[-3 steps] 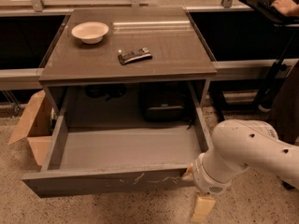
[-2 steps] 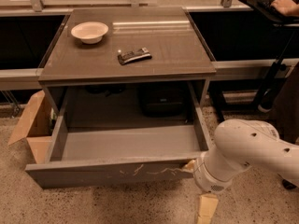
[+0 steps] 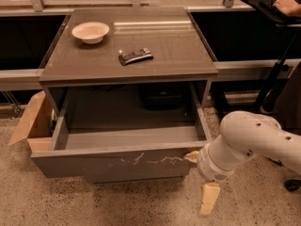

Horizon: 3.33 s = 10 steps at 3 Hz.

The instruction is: Close top drawer

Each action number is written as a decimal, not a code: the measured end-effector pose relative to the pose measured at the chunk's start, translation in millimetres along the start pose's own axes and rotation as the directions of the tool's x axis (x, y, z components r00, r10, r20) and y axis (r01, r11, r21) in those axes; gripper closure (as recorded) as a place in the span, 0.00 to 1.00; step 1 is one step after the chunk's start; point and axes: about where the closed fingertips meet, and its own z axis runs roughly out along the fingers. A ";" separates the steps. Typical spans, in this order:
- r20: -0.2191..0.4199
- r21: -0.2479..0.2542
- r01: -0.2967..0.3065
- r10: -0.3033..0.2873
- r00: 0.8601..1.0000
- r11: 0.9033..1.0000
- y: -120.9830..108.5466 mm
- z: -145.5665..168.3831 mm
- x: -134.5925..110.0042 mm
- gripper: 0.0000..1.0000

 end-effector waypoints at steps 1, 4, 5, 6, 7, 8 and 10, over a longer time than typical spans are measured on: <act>0.016 0.009 0.027 -0.027 1.000 1.000 -16.6 0.5 2.0 0.19; 0.040 0.062 0.069 -0.071 0.997 0.996 -50.0 -7.4 1.9 0.96; 0.015 0.068 0.081 -0.082 0.996 0.994 -54.7 -7.6 -2.7 1.00; -0.026 0.084 0.125 -0.124 0.992 0.989 -72.0 -10.6 -10.5 1.00; -0.046 0.124 0.156 -0.151 0.987 0.980 -88.7 -17.7 -17.8 0.81; -0.039 0.168 0.176 -0.171 0.984 0.970 -104.7 -18.5 -19.7 0.58; -0.011 0.224 0.175 -0.177 0.984 0.959 -134.1 -17.5 -8.5 0.11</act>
Offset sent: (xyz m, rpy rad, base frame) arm 0.0582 -0.0068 0.0086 0.0442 -0.1059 0.0432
